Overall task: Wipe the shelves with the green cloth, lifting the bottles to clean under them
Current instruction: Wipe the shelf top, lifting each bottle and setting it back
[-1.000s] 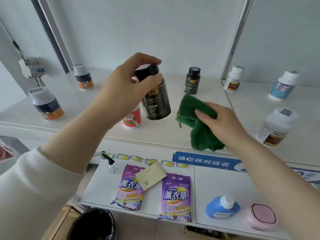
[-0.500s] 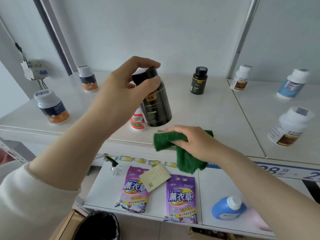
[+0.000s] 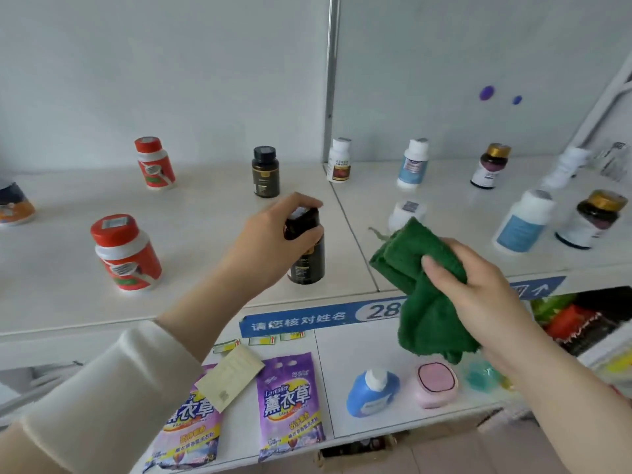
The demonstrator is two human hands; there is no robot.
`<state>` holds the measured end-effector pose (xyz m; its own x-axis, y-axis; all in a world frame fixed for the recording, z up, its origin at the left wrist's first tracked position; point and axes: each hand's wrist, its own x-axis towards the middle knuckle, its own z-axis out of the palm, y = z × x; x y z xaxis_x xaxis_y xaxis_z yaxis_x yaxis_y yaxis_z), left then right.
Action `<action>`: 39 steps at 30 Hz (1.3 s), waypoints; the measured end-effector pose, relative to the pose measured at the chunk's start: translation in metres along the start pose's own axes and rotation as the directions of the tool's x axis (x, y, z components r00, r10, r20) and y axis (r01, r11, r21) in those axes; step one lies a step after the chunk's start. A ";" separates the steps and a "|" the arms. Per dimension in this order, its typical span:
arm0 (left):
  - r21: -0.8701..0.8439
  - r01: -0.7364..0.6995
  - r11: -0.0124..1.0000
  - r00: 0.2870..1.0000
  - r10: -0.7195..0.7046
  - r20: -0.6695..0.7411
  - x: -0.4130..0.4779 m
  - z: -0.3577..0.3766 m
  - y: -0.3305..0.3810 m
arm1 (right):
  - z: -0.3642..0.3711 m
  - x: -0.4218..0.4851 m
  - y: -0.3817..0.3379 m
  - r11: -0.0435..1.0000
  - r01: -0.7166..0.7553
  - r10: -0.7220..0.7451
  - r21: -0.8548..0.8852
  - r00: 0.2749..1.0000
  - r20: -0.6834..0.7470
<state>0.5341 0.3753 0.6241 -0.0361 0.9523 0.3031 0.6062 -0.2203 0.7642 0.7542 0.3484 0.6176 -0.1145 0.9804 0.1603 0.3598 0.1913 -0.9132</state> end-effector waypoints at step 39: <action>0.225 0.103 0.969 0.993 -0.090 -0.070 0.123 0.011 0.069 | -0.014 0.160 0.071 0.893 0.305 -0.085 -0.330 0.836 0.543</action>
<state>0.5804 0.4794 0.7082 -0.1459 0.9511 0.2724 0.7621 -0.0675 0.6440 0.7747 0.5198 0.5833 -0.6286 0.7777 0.0082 0.5923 0.4855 -0.6431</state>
